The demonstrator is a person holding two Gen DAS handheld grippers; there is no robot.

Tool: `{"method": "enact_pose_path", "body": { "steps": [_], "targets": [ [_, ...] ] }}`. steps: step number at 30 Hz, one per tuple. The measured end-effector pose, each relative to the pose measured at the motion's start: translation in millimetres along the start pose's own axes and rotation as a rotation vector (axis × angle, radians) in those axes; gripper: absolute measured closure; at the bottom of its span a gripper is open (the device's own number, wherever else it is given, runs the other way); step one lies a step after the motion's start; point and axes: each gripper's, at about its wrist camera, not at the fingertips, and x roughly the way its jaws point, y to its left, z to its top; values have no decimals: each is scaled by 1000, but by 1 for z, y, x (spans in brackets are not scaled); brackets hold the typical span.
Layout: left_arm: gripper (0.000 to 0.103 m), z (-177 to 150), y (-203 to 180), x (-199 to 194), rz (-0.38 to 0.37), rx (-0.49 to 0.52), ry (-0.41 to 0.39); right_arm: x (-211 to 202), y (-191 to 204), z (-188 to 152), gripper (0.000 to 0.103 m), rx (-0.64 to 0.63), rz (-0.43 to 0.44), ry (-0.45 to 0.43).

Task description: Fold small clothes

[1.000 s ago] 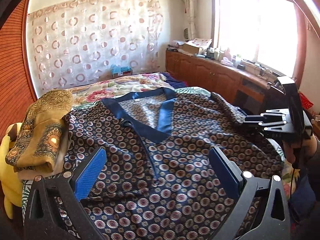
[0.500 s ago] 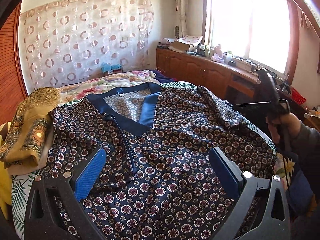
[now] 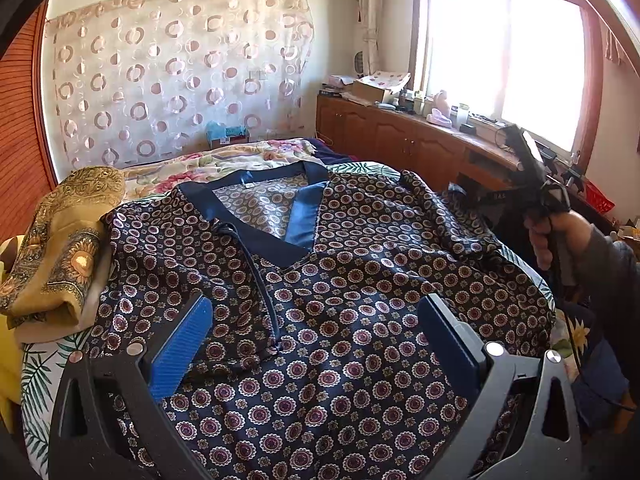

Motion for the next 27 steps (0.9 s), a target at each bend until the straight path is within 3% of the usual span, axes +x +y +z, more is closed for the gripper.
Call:
{"method": "enact_pose_path", "body": {
  "steps": [10, 12, 14, 16, 18, 19, 23, 27],
  "targets": [
    [0, -1, 16, -5, 15, -43, -10, -32, 106, 37, 100, -188, 191, -111],
    [0, -2, 19, -7, 22, -44, -10, -28, 120, 45, 100, -165, 214, -103],
    [0, -5, 23, -9, 32, -45, -11, -23, 134, 55, 93, -164, 204, -87],
    [0, -6, 30, -11, 48, -51, -9, -24, 139, 53, 72, -203, 211, -97],
    [0, -8, 39, -13, 58, -64, -10, -25, 141, 47, 49, -241, 172, -120],
    [0, -9, 44, -14, 63, -72, -10, -22, 138, 43, 45, -250, 147, -124],
    [0, -13, 63, -15, 85, -117, -14, -11, 116, 29, 45, -255, 40, -94],
    [0, -15, 76, -14, 110, -133, -15, 28, 93, 24, 45, -209, -25, 21]
  ]
}}
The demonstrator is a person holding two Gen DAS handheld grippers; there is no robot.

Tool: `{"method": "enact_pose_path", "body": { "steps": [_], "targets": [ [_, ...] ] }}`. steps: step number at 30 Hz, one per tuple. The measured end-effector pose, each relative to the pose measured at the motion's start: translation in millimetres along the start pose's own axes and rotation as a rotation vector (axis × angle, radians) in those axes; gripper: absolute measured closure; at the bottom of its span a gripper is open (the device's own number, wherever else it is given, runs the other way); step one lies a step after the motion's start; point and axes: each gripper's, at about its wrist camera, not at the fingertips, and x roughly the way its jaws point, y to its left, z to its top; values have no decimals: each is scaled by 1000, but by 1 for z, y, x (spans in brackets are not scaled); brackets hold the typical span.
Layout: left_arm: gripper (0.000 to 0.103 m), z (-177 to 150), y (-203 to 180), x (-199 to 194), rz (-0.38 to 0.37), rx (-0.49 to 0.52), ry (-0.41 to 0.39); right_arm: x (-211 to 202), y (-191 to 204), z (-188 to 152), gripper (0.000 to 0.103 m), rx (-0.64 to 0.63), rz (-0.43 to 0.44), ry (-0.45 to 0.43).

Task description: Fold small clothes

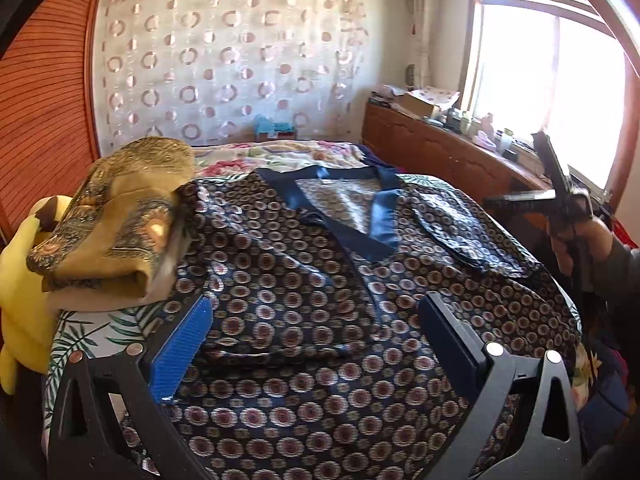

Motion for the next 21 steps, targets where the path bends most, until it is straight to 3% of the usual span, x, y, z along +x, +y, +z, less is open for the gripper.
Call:
{"method": "enact_pose_path", "body": {
  "steps": [5, 9, 15, 18, 21],
  "targets": [
    [0, 5, 16, 5, 42, 14, 0, 37, -14, -5, 45, 79, -3, 56],
    [1, 15, 34, 11, 37, 19, 7, 53, -24, -3, 55, 60, -40, 74],
    [32, 41, 59, 39, 42, 42, 70, 51, -29, -12, 56, 31, -34, 27],
    [40, 55, 72, 64, 36, 28, 120, 50, -32, -17, 56, 41, -9, 19],
    [43, 70, 84, 94, 82, 29, 173, 49, -29, -17, 56, 29, -21, 21]
  ]
}}
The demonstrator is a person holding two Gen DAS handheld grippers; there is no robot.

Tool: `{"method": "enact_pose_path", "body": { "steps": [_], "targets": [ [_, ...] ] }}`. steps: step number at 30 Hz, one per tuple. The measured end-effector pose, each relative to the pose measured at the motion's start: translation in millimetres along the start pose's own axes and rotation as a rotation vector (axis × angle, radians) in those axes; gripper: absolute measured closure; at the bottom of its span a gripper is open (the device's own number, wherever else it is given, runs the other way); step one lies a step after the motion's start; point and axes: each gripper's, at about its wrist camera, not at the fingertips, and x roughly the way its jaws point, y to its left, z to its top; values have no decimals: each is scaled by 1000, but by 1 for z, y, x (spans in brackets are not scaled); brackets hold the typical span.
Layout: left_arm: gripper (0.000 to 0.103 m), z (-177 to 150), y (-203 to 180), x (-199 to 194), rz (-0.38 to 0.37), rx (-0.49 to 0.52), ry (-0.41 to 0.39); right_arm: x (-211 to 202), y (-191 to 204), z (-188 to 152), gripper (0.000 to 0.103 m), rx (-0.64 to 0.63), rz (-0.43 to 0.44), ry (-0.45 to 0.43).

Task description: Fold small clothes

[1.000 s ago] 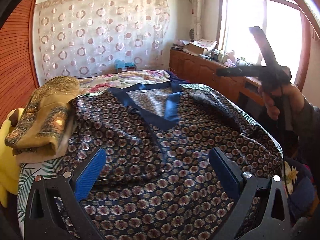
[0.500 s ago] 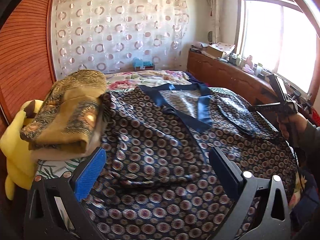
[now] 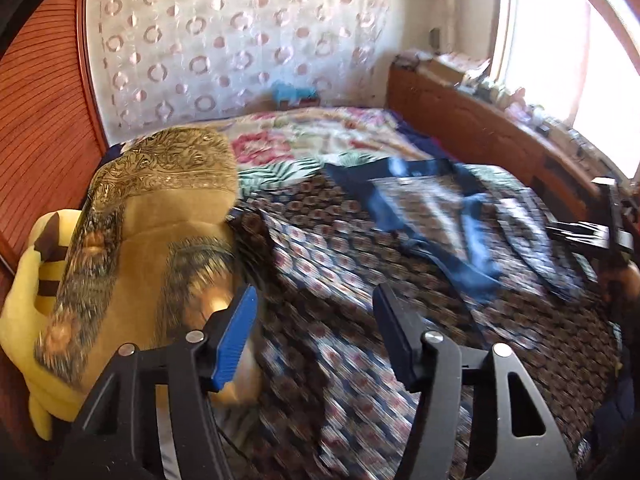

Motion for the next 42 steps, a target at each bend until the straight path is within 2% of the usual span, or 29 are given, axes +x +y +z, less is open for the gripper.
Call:
{"method": "enact_pose_path", "body": {
  "steps": [4, 9, 14, 15, 16, 17, 19, 24, 25, 30, 35, 42],
  "targets": [
    [48, 15, 13, 32, 46, -16, 73, -5, -3, -1, 56, 0, 3, -1],
    [53, 20, 22, 55, 50, -32, 146, -5, -3, -1, 56, 2, 5, -1],
    [72, 27, 15, 65, 75, 7, 177, -5, -2, -2, 56, 1, 5, -2],
    [81, 28, 16, 68, 79, 14, 188, -5, -3, -1, 56, 1, 5, -2],
    [95, 29, 15, 70, 86, 25, 201, -5, -3, -1, 56, 1, 5, -2],
    [99, 29, 14, 71, 93, 37, 206, -5, -3, -2, 56, 0, 5, -2],
    [100, 34, 13, 62, 116, 68, 175, -5, -3, -1, 56, 1, 6, -2],
    [101, 62, 28, 3, 158, 46, -5, -5, -3, -1, 57, -3, 3, -2],
    [101, 68, 33, -5, 165, 44, -22, -5, -3, -1, 57, -4, 4, -2],
    [101, 79, 52, -18, 212, 71, -14, -6, -5, 2, 58, -1, 20, 1],
    [101, 77, 56, -12, 202, 52, -17, 4, -16, 18, 58, 45, 50, 50],
    [101, 72, 47, -8, 174, 62, -17, 22, -25, 43, 58, 69, 22, 86]
  ]
}}
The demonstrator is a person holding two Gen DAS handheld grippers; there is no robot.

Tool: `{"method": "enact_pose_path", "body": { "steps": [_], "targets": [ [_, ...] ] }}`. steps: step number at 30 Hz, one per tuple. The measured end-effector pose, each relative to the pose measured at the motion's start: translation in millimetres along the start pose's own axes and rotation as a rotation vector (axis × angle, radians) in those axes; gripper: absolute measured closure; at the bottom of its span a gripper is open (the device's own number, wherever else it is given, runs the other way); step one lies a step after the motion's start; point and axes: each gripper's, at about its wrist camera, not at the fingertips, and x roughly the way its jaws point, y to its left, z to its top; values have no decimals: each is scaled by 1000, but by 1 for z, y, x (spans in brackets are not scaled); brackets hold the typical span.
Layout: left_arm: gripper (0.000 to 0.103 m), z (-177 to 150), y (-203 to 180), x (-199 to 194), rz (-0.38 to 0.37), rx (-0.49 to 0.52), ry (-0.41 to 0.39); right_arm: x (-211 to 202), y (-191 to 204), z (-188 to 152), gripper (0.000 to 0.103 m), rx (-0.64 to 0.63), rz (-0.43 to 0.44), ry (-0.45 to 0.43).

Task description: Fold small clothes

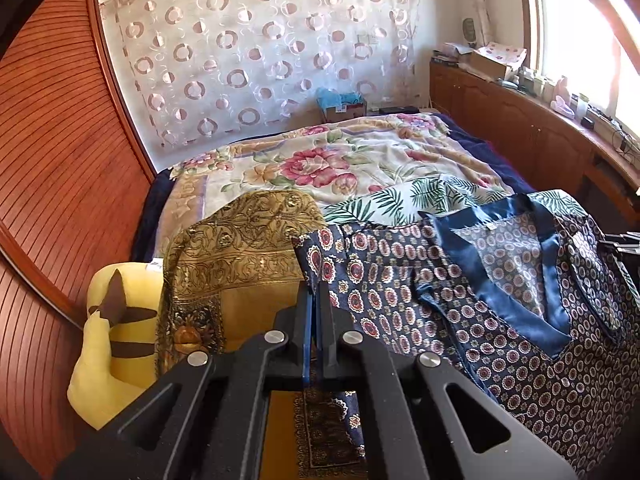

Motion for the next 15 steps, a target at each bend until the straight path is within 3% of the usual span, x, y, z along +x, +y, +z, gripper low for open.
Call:
{"method": "enact_pose_path", "body": {
  "steps": [2, 3, 4, 6, 11, 15],
  "targets": [
    [101, 0, -5, -1, -4, 14, -1, 4, 2, 4, 58, -4, 2, 3],
    [101, -1, -6, -1, -1, 22, -1, 4, 3, 4, 66, -10, 6, 2],
    [101, -1, -7, -2, 3, 28, -3, 5, 5, 5, 83, -22, 24, 0],
    [101, -1, -8, -4, 2, 27, -12, 4, 9, 6, 97, -50, 29, -3],
    [101, 0, -4, -21, -19, 8, -57, -18, -3, 8, 102, -8, 27, -109],
    [101, -6, -6, -58, -48, 13, -136, -54, -4, 9, 102, -4, 42, -214]
  ]
}}
